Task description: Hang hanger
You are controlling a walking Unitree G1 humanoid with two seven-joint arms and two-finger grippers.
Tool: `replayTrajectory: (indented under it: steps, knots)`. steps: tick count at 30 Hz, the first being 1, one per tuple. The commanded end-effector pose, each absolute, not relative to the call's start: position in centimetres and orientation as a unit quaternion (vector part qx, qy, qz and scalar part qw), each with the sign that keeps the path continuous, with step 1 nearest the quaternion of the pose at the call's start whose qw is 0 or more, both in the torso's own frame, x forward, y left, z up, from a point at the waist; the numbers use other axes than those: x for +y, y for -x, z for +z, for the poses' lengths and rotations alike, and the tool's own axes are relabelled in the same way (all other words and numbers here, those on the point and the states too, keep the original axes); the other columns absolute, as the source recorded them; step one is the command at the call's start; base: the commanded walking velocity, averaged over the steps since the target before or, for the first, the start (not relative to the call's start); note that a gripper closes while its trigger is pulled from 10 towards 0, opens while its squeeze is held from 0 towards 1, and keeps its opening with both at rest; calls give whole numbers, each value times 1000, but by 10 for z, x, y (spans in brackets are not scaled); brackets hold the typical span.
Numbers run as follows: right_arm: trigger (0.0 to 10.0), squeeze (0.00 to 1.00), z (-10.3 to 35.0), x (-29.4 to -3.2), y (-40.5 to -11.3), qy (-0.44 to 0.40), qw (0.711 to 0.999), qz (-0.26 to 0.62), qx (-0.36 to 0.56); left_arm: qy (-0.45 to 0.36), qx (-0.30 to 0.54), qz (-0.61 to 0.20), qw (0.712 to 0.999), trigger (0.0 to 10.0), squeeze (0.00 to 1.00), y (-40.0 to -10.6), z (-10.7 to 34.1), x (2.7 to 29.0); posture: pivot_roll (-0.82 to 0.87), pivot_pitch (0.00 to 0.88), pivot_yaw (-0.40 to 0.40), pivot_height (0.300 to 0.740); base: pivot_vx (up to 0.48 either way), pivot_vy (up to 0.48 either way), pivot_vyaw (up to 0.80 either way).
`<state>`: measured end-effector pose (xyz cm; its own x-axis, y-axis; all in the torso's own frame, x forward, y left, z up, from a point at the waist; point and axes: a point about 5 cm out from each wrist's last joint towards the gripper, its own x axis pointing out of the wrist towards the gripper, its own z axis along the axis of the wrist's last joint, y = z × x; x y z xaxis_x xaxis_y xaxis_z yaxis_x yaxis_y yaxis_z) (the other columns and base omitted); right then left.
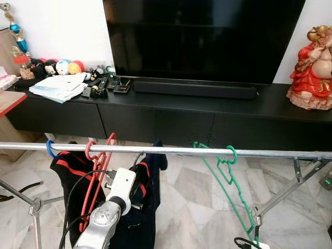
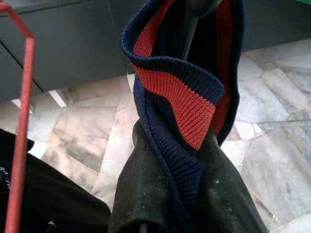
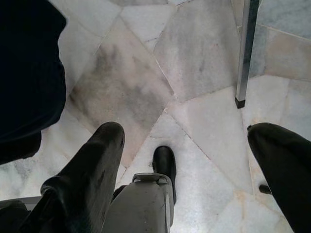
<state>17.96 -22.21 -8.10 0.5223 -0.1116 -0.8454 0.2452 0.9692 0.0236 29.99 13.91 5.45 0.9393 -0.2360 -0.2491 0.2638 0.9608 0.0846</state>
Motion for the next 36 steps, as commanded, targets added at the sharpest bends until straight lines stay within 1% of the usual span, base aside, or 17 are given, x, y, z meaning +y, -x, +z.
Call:
replayTrajectory:
  steps: [1,2,6,12,17,23,26,30,33,36]
  knots:
    - [10000,0,-80,-221,-181,-67,870,-97,478,-48,77,-142,986,10000,0,-307,71,137,-29,0,21,740,0,0,0]
    - [10000,0,-80,-221,-181,-66,871,-95,478,-48,73,-159,983,10000,0,-305,72,135,-29,0,21,740,0,0,0]
    - [10000,0,-80,-221,-182,-63,871,-92,479,-55,70,-156,984,10000,0,-304,73,137,-24,0,19,740,0,0,0]
    - [10000,0,-80,-221,-182,-60,871,-89,480,-39,74,-99,992,10000,0,-310,75,151,-25,0,18,740,0,0,0]
    - [10000,0,-80,-221,-182,-59,871,-87,481,-38,87,-83,992,10000,0,-312,73,151,-27,0,18,740,0,0,0]
    - [10000,0,-80,-222,-182,-57,870,-85,483,-36,128,-43,990,10000,0,-313,63,154,-29,0,17,740,0,0,0]
    - [10000,0,-80,-221,-182,-56,870,-85,483,-35,131,-42,990,10000,0,-313,62,153,-30,0,18,740,0,0,0]
    - [10000,0,-80,-221,-182,-54,869,-82,484,-43,164,-34,985,10000,0,-317,56,151,-29,0,16,740,0,0,0]
    - [10000,0,-80,-221,-182,-54,869,-81,485,-58,194,-57,978,10000,0,-318,49,145,-31,0,16,740,0,0,0]
    - [10000,0,-80,-221,-182,-55,869,-82,484,-75,205,-74,973,10000,0,-317,47,140,-36,0,20,740,0,0,0]
